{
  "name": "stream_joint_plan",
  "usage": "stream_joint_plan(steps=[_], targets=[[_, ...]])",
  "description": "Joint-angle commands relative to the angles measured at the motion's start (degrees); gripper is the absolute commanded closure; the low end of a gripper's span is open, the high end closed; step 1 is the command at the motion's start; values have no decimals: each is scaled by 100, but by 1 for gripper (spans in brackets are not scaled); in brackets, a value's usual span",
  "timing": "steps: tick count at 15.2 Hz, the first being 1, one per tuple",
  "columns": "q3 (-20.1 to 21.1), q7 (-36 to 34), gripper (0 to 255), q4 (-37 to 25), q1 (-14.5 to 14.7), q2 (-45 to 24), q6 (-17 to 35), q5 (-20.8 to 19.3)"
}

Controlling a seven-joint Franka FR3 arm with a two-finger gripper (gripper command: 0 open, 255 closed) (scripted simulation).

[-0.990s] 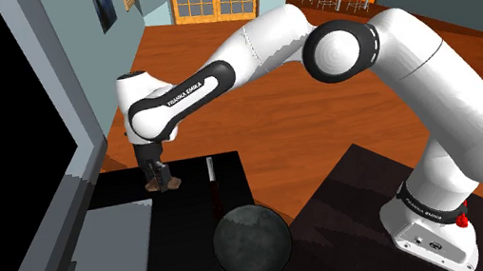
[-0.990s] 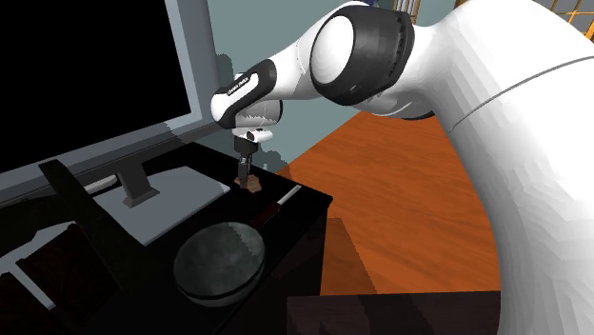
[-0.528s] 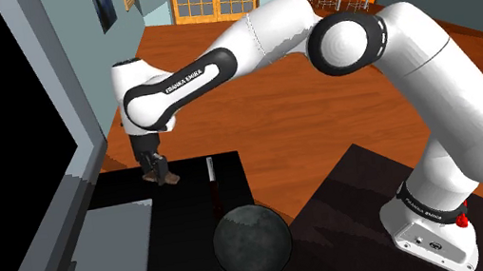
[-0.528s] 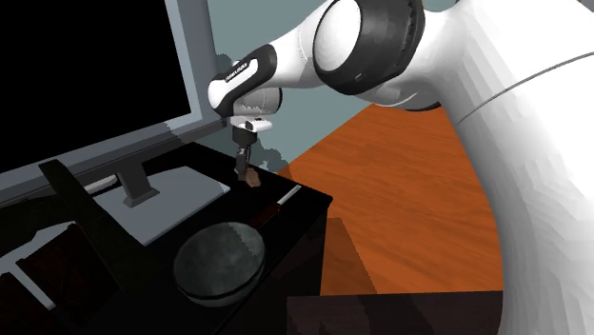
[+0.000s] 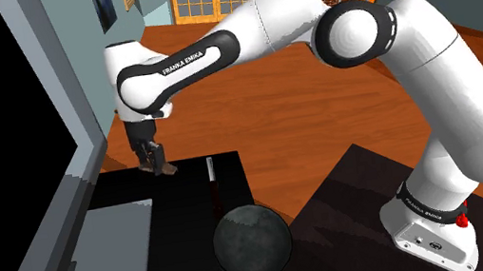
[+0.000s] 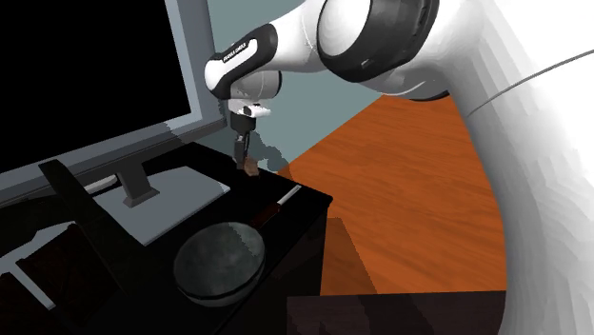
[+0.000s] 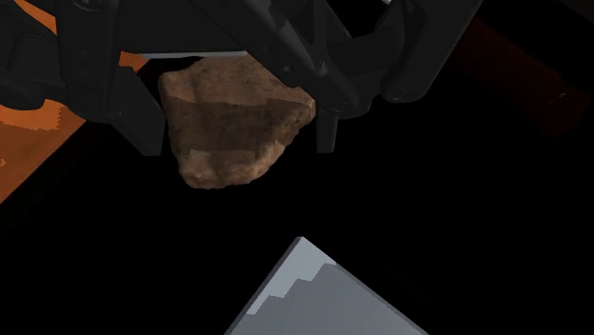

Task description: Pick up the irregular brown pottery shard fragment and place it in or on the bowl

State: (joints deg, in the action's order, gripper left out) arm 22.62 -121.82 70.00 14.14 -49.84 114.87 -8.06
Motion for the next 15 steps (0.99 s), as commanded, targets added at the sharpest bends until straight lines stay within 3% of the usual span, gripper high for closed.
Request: stream_joint_plan(steps=[1,15], targets=[[16,0,255,-5,-17,86,-93,18],[101,-40,255,-476,-7,455,-911,111]])
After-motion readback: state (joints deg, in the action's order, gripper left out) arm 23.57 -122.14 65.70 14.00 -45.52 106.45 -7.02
